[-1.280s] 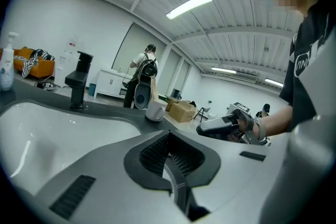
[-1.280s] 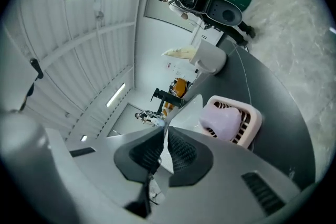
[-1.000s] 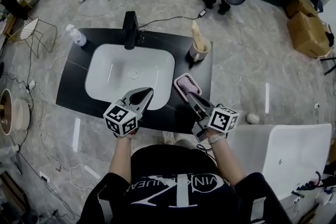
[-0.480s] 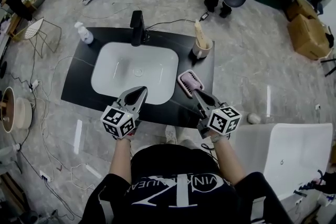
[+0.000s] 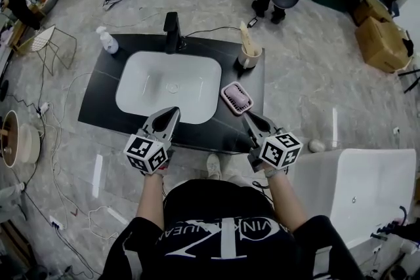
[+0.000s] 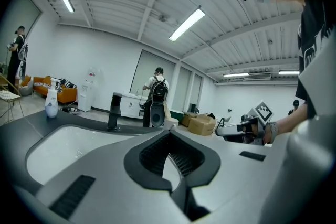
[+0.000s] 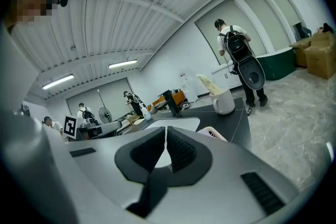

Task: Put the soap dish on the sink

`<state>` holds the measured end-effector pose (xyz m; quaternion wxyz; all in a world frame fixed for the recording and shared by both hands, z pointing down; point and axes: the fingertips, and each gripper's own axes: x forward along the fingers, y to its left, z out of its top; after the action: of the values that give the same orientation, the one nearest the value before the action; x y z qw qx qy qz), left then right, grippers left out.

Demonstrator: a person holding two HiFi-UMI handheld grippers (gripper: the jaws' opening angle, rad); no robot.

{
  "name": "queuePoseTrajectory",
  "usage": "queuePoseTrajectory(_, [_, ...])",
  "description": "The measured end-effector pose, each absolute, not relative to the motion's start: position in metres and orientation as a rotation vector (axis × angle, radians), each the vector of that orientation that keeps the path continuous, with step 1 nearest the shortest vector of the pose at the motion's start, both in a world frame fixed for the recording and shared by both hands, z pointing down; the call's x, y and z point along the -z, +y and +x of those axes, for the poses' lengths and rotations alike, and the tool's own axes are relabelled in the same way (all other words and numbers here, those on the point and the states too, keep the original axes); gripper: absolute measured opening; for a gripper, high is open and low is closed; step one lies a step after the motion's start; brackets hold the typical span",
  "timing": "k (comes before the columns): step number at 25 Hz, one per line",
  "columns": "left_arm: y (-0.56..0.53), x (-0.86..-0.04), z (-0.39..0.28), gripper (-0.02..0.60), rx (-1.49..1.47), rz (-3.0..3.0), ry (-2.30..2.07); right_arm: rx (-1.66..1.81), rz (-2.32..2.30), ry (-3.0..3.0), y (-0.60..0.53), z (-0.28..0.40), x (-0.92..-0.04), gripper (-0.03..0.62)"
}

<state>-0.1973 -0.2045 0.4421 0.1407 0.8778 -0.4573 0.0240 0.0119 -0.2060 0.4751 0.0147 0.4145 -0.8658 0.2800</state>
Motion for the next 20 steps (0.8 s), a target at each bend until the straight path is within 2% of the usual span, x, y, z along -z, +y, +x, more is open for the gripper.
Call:
queuePoseTrajectory(11, [-0.167, -0.419, -0.224, 0.015, -0.036, 2.561, -1.488, -0.587, 1.291, -2.708, -0.185, 0.009, -0.453, 0.032])
queuePoseTrajectory(20, [-0.156, -0.413, -0.26, 0.015, -0.012, 2.504, -1.664, -0.52, 1.279, -2.722, -0.181, -0.003, -0.452, 0.032])
